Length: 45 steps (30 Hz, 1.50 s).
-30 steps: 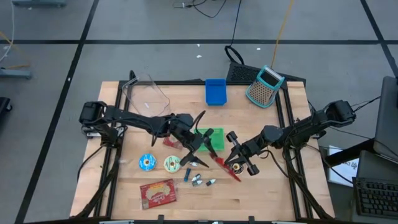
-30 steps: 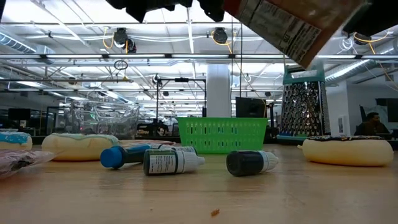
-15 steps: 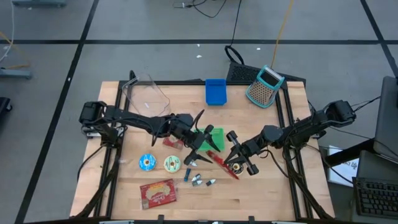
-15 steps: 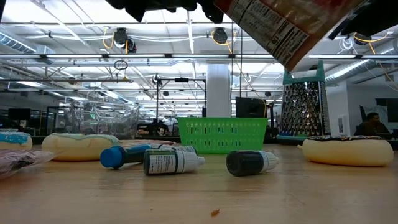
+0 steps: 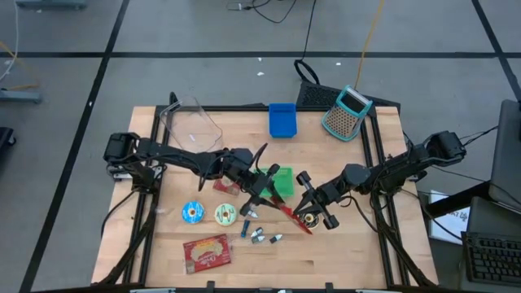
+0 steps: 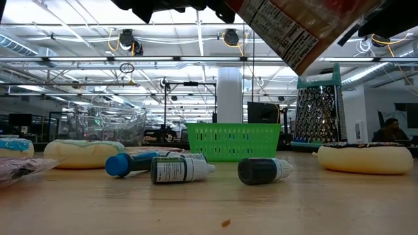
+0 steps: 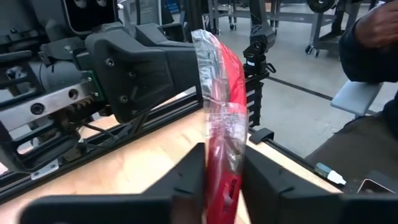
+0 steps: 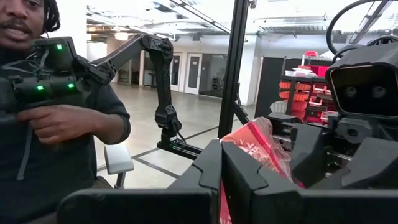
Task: Pick & Place Food Item
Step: Put the top right red popcorn bag into the transparent bin
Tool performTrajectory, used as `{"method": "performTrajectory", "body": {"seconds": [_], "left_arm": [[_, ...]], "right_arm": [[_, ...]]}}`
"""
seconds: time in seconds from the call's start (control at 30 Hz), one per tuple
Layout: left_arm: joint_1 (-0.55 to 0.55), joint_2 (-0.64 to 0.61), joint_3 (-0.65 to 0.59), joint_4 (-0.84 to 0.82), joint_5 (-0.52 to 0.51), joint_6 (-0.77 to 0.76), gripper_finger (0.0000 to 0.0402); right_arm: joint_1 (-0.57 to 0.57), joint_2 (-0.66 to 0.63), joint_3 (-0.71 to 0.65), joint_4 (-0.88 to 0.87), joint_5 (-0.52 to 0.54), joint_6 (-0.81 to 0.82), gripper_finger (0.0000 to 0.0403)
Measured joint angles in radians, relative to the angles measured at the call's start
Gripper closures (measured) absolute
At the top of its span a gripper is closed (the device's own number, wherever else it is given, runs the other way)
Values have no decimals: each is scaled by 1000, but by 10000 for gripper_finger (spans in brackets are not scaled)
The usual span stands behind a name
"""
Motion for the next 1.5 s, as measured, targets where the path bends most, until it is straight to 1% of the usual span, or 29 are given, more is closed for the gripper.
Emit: {"method": "performTrajectory", "body": {"seconds": [0.13,0.2,0.33,0.43,0.53,0.6,0.7,0.77,0.83,0.9,1.0,1.03,1.1,1.17,1.27,1.37,1.5], "left_arm": [[1,0,0,-1,3,3,380],[6,-12,0,-21,8,0,393],[18,-67,0,-118,-14,3,389],[27,-129,-1,-214,-49,18,396],[36,-198,-1,-299,-114,54,394],[38,-241,-1,-363,-167,75,394],[52,-293,-1,-451,-190,93,398],[68,-319,-1,-491,-210,89,396],[79,-354,-10,-541,-283,90,398],[90,-377,-14,-590,-387,91,398],[96,-420,-15,-711,-619,96,398],[99,-433,-15,-729,-689,98,399],[110,-461,-14,-796,-792,97,398],[125,-486,-15,-858,-852,80,398],[157,-539,-30,-922,-893,47,399],[202,-613,-83,-908,-931,35,399],[270,-736,-152,-908,-1011,21,400]], "right_arm": [[0,0,0,0,0,0,403],[0,0,0,0,3,10,403],[-1,0,0,0,16,56,403],[-1,0,0,-7,14,72,403],[-3,0,0,-25,-2,72,398],[-12,0,0,-32,8,76,389],[-17,0,0,-54,83,76,365],[-20,0,0,-80,158,76,339],[-28,0,0,-115,255,76,309],[-34,0,0,-158,366,77,276],[-45,-17,0,-241,536,76,231],[-51,-27,0,-276,582,77,219],[-63,-47,0,-333,647,96,199],[-76,-78,-1,-382,675,128,186],[-87,-127,-1,-421,684,145,177],[-87,-163,-1,-459,685,132,175],[-87,-182,-1,-473,684,118,181]]}}
